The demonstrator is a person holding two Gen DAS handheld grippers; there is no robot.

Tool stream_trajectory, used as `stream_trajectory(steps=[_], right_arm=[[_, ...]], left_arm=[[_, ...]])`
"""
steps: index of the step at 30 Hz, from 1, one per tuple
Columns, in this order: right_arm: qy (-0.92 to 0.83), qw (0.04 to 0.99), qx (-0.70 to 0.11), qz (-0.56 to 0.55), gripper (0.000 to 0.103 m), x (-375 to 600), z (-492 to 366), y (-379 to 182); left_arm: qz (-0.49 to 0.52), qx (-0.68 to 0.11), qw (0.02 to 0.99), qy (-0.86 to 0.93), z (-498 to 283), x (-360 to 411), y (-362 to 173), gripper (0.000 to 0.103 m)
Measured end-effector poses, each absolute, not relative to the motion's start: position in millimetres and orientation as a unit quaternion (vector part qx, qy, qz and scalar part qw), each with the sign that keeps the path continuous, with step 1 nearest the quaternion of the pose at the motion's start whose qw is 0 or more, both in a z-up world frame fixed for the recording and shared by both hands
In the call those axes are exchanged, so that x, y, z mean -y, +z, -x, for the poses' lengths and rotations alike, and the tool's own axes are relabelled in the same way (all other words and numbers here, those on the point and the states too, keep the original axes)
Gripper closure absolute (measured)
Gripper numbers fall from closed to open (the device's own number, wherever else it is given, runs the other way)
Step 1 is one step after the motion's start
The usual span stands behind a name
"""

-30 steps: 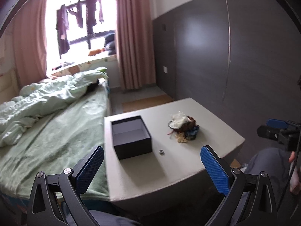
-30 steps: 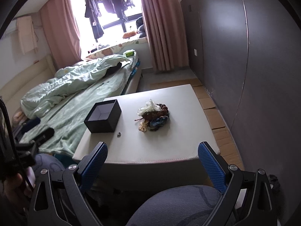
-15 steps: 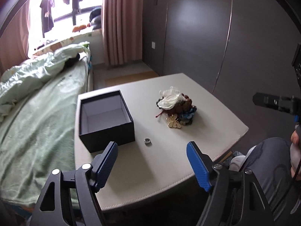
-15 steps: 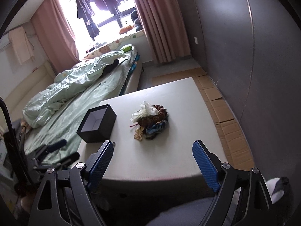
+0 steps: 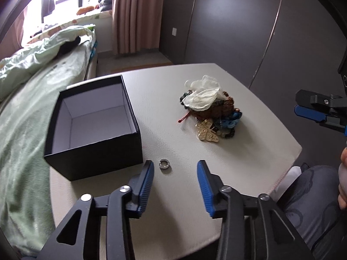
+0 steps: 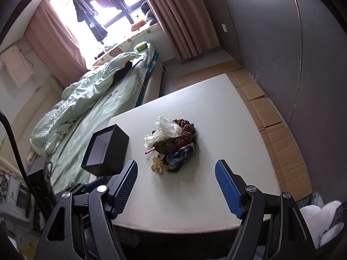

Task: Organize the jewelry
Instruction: 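Reach the left gripper to the silver ring and close on it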

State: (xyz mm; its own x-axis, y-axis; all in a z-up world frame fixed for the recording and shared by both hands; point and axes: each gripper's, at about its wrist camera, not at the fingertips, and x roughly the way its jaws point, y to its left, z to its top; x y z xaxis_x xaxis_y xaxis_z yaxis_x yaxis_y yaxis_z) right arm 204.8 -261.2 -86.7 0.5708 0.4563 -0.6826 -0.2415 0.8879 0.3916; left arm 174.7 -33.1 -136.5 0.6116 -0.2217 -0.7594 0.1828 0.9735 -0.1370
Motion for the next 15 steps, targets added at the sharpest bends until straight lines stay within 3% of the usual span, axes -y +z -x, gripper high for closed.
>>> stream_trajectory(steps=[7,9,15], right_arm=[[0.201,0.869,-0.436,-0.121,0.028,255.5,-220.2,-104.4],[0.203,0.867,-0.44,-0.12,0.028,254.0,-223.2,-107.7],[0.212,0.863,-0.443,-0.115,0.028,247.0,-228.1,-110.6]], left_arm=[[0.024,-0.441,0.891,-0.105,-190.3,32.3,-153.5,0.072],[0.02,-0.443,0.891,-0.098,-192.7,33.9,-157.0,0.08],[0.002,-0.441,0.894,-0.081,-192.5,38.3,-158.2,0.091]])
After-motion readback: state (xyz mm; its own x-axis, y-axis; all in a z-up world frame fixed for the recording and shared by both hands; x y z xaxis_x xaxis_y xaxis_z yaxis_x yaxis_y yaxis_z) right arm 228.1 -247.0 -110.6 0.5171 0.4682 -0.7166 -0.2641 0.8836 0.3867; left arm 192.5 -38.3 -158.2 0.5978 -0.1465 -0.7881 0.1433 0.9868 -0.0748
